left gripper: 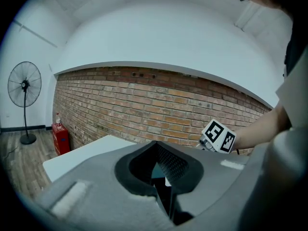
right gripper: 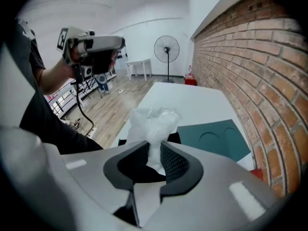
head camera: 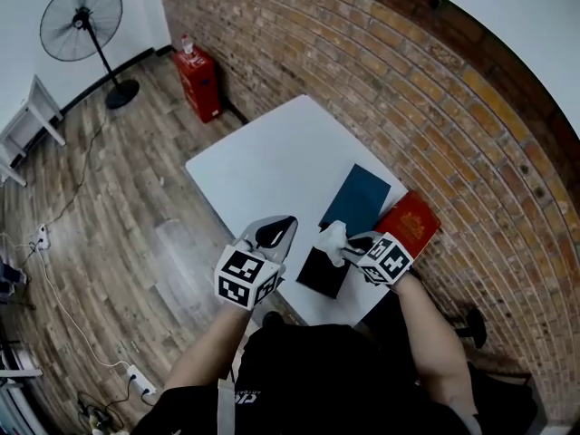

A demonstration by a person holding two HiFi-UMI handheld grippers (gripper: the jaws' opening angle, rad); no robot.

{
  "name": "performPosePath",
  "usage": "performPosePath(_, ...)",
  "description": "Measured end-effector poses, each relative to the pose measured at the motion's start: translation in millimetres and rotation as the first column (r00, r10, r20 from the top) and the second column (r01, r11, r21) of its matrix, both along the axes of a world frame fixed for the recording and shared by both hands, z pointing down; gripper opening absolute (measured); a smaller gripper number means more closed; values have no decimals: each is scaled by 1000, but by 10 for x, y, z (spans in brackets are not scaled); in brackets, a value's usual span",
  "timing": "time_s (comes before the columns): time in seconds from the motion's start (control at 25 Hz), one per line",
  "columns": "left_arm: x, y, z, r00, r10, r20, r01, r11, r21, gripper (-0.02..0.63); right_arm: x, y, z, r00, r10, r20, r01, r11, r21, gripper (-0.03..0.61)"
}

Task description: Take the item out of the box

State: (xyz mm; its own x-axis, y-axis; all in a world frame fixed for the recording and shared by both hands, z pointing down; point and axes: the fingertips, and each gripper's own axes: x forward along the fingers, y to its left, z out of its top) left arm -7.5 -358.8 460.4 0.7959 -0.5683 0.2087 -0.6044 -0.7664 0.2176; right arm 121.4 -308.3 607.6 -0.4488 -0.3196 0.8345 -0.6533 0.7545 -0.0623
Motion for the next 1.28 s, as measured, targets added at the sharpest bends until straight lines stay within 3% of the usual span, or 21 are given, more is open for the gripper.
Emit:
performPosePath(0.28, 276, -16, -319, 1000, 7, 8, -8, 999, 54, 0, 228, -125, -854, 984, 53, 173, -85, 980, 182, 78)
performPosePath(0.56, 530, 77, -554, 999, 33, 25, -35, 995, 90, 0, 564, 81, -1543, 923, 98, 372, -219, 929, 299, 75)
performPosePath(0.76, 631, 159, -615, 998, 51, 36, -54, 993, 100, 0, 883, 226, -1975, 848, 124, 515, -339, 875, 347, 74)
performPosePath(1.0, 596, 184, -666, 999, 35, 21, -36, 995, 96, 0, 1077, 423, -2330, 786, 117, 607, -444, 790, 423, 73)
performPosePath(1.2, 559, 163, -756, 1000, 6, 12, -8, 992, 129, 0, 1116, 598, -2344, 795, 103, 598, -472, 725, 502, 67)
performPosePath(1.28, 546, 152, -763, 1000, 0, 12, -2, 991, 135, 0, 1131, 645, -2369, 781, 103, 617, -496, 701, 512, 67)
